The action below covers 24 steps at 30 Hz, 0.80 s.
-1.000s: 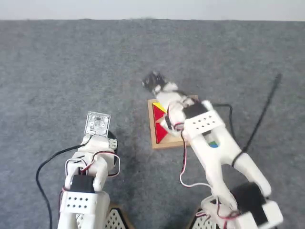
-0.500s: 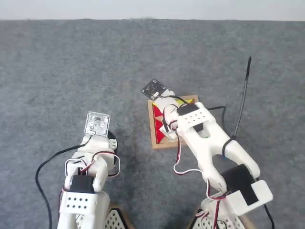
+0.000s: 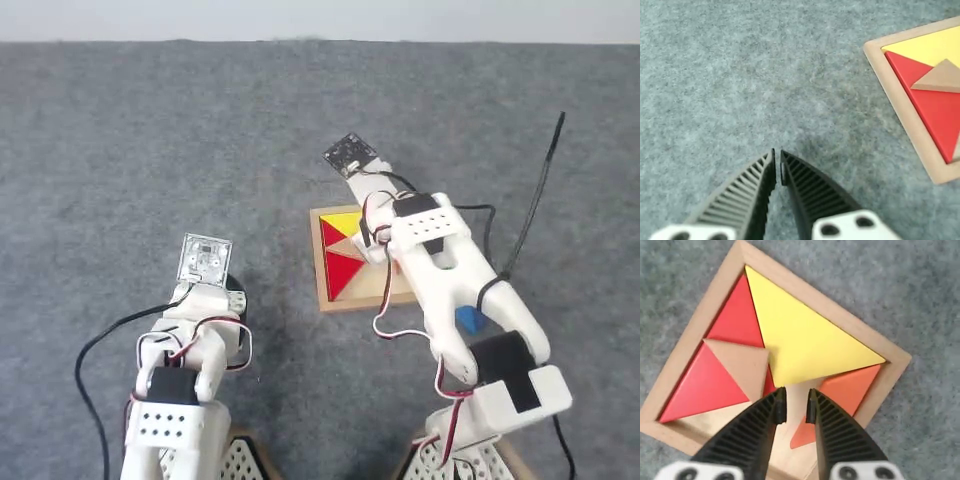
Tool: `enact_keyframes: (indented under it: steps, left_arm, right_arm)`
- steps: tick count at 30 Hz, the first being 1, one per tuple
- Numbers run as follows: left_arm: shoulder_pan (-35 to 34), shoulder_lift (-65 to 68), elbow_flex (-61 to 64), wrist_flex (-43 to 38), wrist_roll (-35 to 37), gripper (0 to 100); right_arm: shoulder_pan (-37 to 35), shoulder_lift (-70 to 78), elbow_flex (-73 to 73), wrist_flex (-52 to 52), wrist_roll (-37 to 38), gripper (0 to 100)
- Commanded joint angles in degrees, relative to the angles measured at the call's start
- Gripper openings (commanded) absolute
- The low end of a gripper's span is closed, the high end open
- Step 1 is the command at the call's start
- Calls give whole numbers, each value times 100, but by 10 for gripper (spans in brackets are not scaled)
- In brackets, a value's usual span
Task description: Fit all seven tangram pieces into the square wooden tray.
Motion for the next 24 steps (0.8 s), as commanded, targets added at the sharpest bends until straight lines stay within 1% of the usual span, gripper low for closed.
enact_keyframes:
  steps: [1, 3, 6, 8, 11, 19, 24]
  left_arm:
    - [-26, -70, -48, 44, 44, 15]
    - [-26, -70, -48, 44, 44, 15]
    - [-26, -70, -48, 44, 44, 15]
    - [-26, -70, -48, 44, 44, 15]
    - [-26, -70, -48, 44, 44, 15]
    - [-26, -70, -48, 44, 44, 15]
    - [-26, -70, -48, 44, 44, 15]
  right_arm:
    - [-75, -321, -264, 92, -132, 73]
    - [-391, -655, -44, 224, -123, 73]
    - [-875, -1130, 387, 154, -132, 73]
    - [-963, -1305, 545, 127, -158, 73]
    - [-919, -1262, 571, 101, -158, 73]
    - [-910, -435, 501, -268, -123, 73]
    - [-629, -303, 255, -233, -114, 72]
